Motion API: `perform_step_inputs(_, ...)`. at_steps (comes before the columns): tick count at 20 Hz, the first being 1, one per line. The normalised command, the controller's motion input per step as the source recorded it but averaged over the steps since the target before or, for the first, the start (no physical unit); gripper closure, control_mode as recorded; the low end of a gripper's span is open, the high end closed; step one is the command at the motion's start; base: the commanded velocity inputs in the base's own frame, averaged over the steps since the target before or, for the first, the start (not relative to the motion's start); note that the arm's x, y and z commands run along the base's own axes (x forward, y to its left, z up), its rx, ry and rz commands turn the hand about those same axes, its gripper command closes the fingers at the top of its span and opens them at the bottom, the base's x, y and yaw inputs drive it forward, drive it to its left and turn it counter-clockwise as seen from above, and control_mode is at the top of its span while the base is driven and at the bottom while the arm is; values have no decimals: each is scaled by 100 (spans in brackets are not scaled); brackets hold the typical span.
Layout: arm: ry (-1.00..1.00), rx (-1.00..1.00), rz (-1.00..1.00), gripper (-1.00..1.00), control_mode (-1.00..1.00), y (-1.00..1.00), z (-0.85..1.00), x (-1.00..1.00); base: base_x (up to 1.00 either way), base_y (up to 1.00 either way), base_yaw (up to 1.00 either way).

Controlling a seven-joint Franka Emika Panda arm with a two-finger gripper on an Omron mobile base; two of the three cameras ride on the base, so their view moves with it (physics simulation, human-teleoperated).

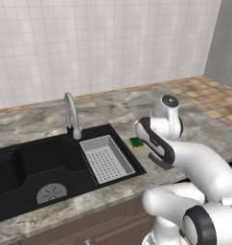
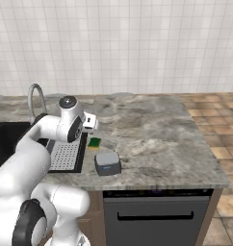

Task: Open the cabinet. Pick the sponge and place it next to the sink. Then close the cabinet.

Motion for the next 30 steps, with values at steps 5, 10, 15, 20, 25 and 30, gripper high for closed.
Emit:
perform_step_inputs(5,2,0,0,-100,-100,0,96,-70,0,0,0)
perform_step_inputs(10,11,0,0,-100,-100,0,99,-55,0,0,0)
perform_step_inputs(15,25,-4,0,-100,-100,0,89,-58,0,0,0)
perform_step_inputs(20,43,-6,0,-100,-100,0,18,-31,0,0,0)
perform_step_inputs(25,15,0,0,-100,-100,0,-6,-51,0,0,0)
perform_step_inputs(30,-3,1,0,-100,-100,0,-26,-32,0,0,0)
